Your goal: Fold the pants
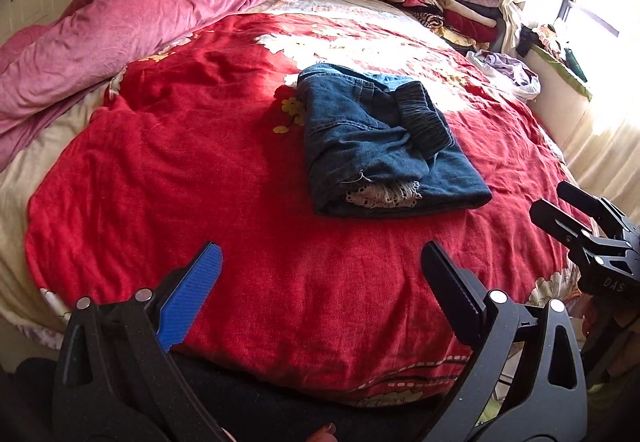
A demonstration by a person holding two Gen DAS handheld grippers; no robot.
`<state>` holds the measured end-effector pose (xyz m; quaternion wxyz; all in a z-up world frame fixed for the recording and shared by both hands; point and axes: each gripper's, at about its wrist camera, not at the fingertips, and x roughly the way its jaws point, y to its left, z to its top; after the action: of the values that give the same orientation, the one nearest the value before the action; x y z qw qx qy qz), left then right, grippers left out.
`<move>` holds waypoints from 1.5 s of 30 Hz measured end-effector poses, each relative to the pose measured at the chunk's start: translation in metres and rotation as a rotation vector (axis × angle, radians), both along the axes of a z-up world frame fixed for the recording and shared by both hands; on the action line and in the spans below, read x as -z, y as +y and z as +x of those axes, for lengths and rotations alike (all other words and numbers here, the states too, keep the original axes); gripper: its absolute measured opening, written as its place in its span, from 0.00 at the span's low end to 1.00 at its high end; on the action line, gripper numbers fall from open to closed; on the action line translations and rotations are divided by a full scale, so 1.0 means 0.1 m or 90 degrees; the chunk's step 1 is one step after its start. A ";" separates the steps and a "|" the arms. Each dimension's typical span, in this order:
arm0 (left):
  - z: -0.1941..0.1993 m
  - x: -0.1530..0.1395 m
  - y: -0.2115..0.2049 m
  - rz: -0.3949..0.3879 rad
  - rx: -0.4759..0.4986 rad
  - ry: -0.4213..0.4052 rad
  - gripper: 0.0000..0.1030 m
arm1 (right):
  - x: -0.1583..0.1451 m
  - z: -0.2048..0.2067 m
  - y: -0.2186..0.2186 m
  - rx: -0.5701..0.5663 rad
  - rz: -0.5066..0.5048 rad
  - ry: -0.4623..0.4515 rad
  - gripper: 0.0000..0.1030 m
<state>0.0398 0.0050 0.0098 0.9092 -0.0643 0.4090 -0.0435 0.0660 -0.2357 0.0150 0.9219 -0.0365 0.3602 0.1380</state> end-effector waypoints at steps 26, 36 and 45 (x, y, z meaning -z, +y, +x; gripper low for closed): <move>-0.08 -0.12 -0.01 0.012 -0.013 -0.005 0.91 | -0.12 -0.11 -0.01 0.001 0.003 -0.010 0.96; -0.08 -0.13 -0.02 0.018 -0.018 -0.002 0.91 | -0.13 -0.13 0.00 0.002 0.003 -0.011 0.96; -0.09 -0.12 -0.01 0.021 -0.019 0.001 0.91 | -0.15 -0.13 0.03 0.000 0.002 -0.011 0.96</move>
<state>0.0310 0.0039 0.0222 0.9103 -0.0552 0.4095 -0.0234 0.0530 -0.2330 0.0303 0.9250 -0.0365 0.3520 0.1380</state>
